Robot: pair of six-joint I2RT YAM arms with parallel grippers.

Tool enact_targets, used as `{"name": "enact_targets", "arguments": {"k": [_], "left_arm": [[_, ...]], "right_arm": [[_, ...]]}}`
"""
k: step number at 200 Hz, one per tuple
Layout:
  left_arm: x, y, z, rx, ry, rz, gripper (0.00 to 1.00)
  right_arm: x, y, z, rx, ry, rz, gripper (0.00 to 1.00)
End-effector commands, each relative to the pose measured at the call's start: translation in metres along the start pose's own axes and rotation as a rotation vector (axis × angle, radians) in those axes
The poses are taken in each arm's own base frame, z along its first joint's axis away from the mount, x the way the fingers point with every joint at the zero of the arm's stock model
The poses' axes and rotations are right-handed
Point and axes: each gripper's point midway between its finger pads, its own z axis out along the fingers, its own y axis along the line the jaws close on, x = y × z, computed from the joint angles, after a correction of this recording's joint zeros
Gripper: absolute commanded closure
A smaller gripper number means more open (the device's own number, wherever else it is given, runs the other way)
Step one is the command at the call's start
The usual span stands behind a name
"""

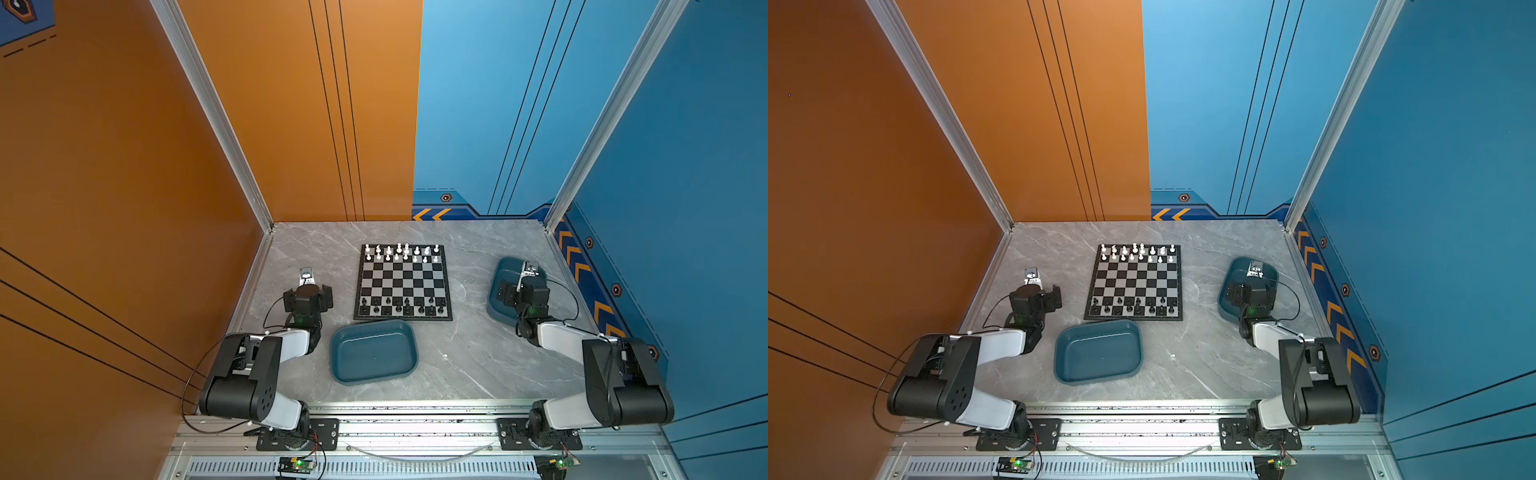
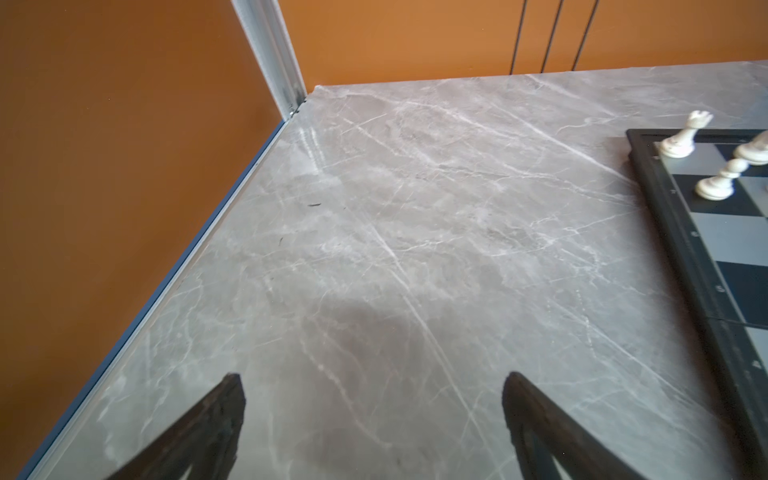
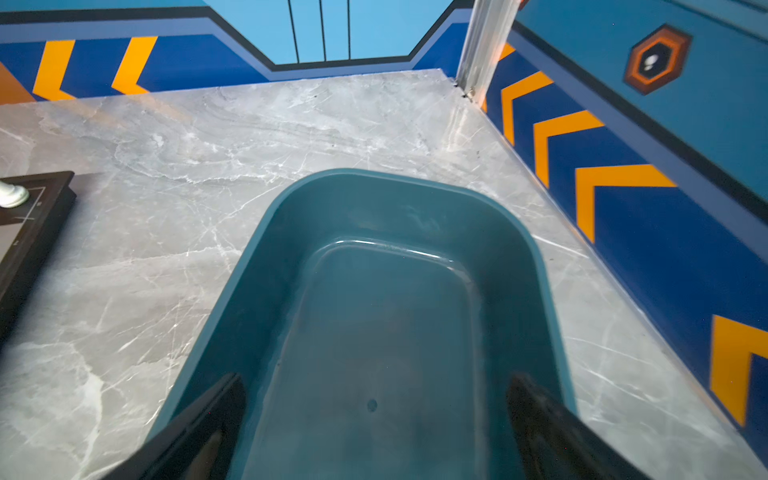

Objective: Set up the chess pieces on the board

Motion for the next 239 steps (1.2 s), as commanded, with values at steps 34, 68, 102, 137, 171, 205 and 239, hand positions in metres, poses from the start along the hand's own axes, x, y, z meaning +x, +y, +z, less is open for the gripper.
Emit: {"name": "enact_targets", "arguments": {"k": [34,68,102,137,171,205,239], "left_arm": [[0.003,-0.002,0.001,0.074,-0.056,-0.045,0.02],[0.002,-0.002,0.002,0.085,-0.073,-0.053,0.02],[0.002,-0.002,0.002,0.086,-0.073,-0.053,0.02],[0.002,-0.002,0.002,0.085,-0.074,-0.051,0.02],[0.002,-0.004,0.002,0.085,-0.074,-0.041,0.02],[0.001,-0.005,0.001,0.084,-0.078,-0.037,0.02],[0.002,-0.005,0.001,0.080,-0.075,-0.029,0.02]], "right_arm": [[0.003,0.008,-0.004,-0.064,-0.103,-0.002,0.00],[0.006,0.009,-0.004,-0.091,-0.119,0.001,0.00],[0.006,0.009,-0.003,-0.094,-0.117,0.004,0.00],[0.006,0.009,-0.004,-0.088,-0.117,-0.001,0.00],[0.006,0.010,-0.004,-0.090,-0.119,-0.001,0.00],[0.006,0.010,-0.004,-0.089,-0.120,-0.001,0.00],[0.006,0.010,-0.004,-0.090,-0.120,-0.001,0.00]]}}
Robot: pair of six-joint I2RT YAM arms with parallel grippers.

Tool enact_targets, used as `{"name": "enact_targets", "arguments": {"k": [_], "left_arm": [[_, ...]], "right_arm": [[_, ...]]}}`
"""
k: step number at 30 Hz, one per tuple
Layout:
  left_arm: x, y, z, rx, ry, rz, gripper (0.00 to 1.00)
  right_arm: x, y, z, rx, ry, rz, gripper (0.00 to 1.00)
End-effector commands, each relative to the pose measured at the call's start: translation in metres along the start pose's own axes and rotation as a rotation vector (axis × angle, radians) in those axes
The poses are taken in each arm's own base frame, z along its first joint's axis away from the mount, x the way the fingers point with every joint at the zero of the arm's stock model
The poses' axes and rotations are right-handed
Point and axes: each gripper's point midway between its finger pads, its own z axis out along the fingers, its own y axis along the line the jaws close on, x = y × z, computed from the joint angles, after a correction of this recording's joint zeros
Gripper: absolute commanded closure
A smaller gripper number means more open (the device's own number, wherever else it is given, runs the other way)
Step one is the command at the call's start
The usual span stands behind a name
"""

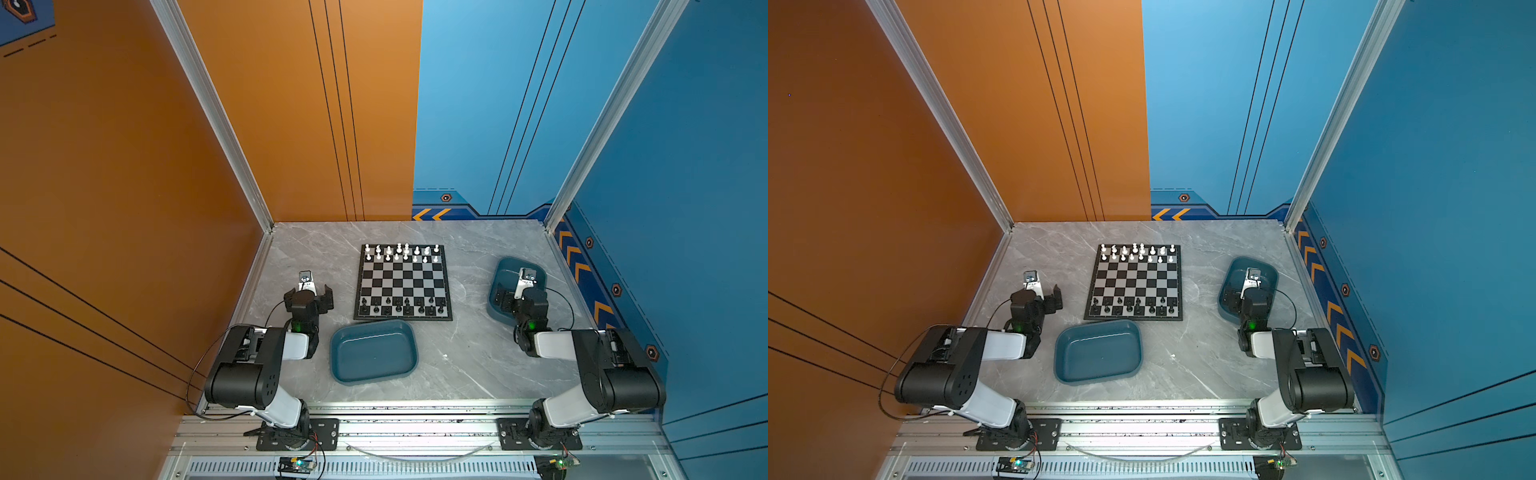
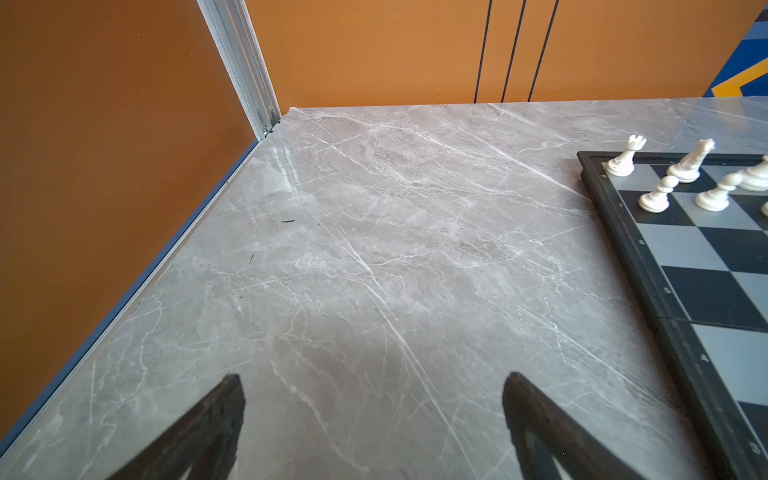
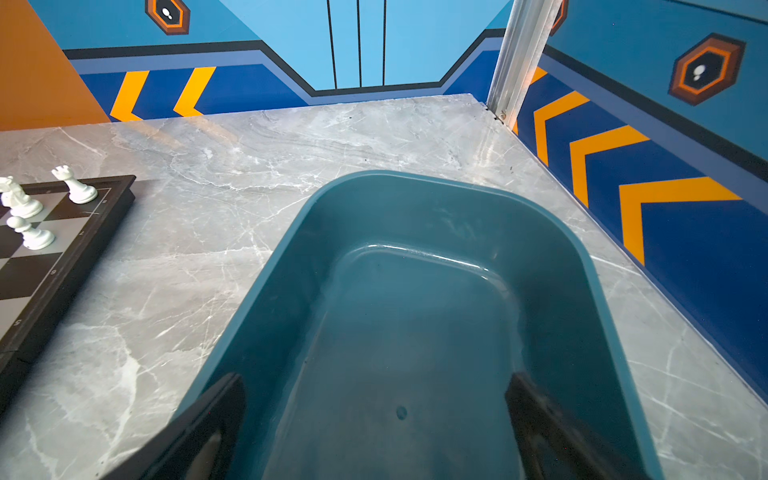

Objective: Set up the chess pieces on the board

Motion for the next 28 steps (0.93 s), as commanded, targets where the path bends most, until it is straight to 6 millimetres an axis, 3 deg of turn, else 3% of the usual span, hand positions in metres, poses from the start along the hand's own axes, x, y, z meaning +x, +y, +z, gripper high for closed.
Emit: {"name": "enact_targets", "arguments": {"k": [1,28], "left_arm": [[-0.0007,-0.0036,-0.0004,0.010,-0.008,0.009,0.02],[-0.0011,-0.0037,-0.0004,0.010,-0.010,0.009,0.02]], "right_arm": [[-0.0020,0.0017,-0.0003,-0.010,-0.016,-0.014,0.00],[-0.0015,0.0016,0.0001,-0.011,-0.012,-0.012,0.00]]}}
